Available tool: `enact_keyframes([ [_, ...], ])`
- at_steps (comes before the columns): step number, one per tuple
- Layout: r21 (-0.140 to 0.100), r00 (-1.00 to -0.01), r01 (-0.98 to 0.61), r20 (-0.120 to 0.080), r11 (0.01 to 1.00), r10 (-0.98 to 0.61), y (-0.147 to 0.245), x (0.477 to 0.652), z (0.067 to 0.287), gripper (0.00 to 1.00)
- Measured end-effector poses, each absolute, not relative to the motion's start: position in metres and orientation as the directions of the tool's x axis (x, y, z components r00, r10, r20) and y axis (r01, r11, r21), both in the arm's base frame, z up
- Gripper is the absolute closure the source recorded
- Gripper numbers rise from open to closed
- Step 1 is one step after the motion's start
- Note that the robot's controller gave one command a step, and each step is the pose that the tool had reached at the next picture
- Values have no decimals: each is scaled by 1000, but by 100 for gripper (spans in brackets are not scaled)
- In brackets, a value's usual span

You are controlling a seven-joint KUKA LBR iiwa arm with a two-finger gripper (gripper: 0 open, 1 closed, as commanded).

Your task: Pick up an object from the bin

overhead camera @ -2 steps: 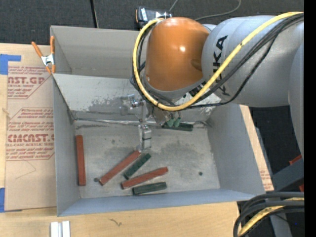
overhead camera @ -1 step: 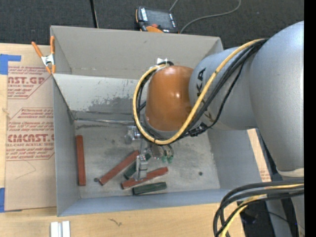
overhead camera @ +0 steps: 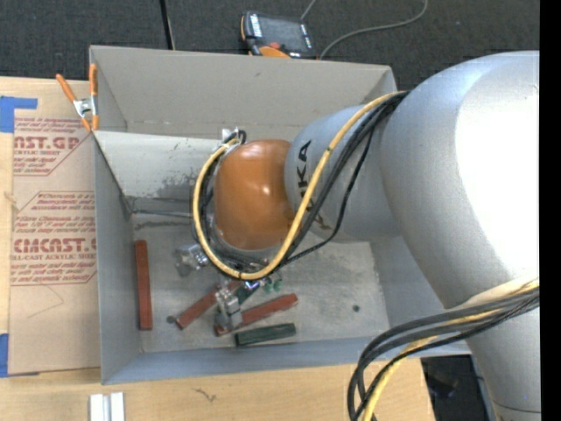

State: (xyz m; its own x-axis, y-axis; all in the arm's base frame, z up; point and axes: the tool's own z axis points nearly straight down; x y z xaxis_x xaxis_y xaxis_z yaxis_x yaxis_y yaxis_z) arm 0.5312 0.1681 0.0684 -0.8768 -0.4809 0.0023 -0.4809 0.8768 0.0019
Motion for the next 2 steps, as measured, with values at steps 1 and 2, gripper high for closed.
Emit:
enact_keyframes([
  [1,2,-878,-478,-1,878,-478,168,532,70,100],
  [2,-2,-856,-517,-11,856,-517,173,542,240,100],
])
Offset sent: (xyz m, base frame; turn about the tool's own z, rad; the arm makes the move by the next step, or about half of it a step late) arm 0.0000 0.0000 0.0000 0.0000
